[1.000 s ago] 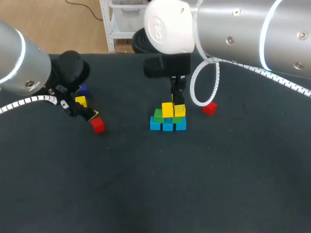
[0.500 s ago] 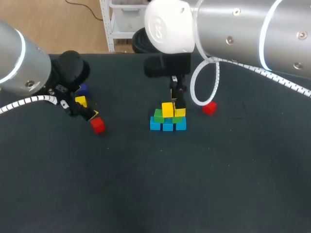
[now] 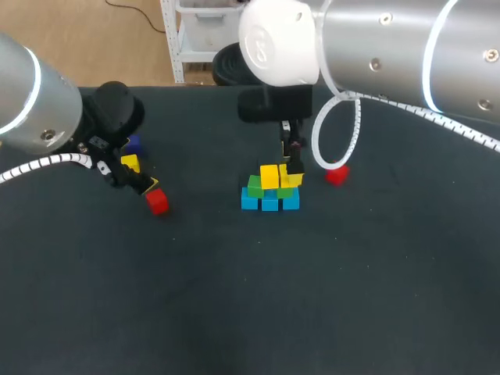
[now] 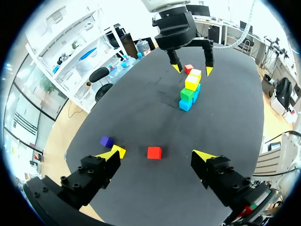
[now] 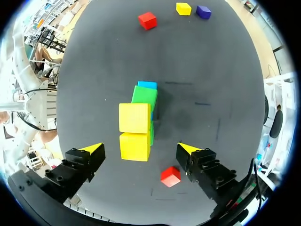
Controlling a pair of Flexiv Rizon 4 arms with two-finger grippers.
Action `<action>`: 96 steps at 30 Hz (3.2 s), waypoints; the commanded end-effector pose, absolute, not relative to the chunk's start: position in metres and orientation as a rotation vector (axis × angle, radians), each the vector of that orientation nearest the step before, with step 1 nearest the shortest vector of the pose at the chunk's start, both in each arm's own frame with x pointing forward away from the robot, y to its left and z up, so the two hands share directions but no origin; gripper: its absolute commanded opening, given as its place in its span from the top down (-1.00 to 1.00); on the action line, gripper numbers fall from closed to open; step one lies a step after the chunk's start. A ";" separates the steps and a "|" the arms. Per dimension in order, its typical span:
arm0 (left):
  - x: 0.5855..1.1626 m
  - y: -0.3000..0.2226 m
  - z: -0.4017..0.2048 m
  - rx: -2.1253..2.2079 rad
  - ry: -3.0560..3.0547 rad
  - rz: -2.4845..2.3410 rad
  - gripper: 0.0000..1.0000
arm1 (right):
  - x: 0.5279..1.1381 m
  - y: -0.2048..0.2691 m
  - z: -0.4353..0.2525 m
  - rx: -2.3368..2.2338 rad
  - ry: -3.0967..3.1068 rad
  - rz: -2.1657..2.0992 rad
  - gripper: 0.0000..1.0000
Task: Place the blue cubes, place green cubes on the blue cubes, place the yellow cubes on the green cubes, then place the red cubes on the yellow cubes, and place purple cube on the red cubes.
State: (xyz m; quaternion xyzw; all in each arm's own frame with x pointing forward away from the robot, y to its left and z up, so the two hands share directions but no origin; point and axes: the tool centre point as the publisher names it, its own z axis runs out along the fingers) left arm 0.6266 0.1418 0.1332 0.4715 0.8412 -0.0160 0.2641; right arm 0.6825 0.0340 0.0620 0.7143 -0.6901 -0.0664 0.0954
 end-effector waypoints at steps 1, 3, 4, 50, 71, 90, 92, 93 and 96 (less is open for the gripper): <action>0.627 0.143 0.133 1.277 2.271 -0.049 -1.00 | 0.680 0.031 0.060 2.124 -2.049 -0.195 -0.91; 0.627 0.143 0.133 1.277 2.271 -0.049 -1.00 | 0.680 0.031 0.060 2.126 -2.047 -0.194 -0.44; 0.627 0.143 0.133 1.277 2.271 -0.049 -1.00 | 0.680 0.031 0.060 2.127 -2.046 -0.193 -0.18; 0.627 0.143 0.133 1.277 2.271 -0.049 -1.00 | 0.678 0.036 0.061 2.152 -2.014 -0.215 0.24; 0.627 0.143 0.133 1.277 2.271 -0.049 -1.00 | 0.678 0.037 0.060 2.151 -2.009 -0.236 -1.00; 0.627 0.143 0.133 1.277 2.271 -0.049 -1.00 | 0.676 -0.011 0.103 2.114 -2.289 -0.241 -1.00; 0.627 0.143 0.133 1.277 2.271 -0.049 -1.00 | 0.677 -0.017 0.106 2.102 -2.353 -0.184 -1.00; 0.627 0.143 0.133 1.277 2.271 -0.049 -1.00 | 0.679 -0.022 0.108 2.096 -2.379 -0.155 -1.00; 0.627 0.143 0.133 1.277 2.271 -0.049 -1.00 | 0.683 -0.033 0.110 2.098 -2.432 -0.131 -1.00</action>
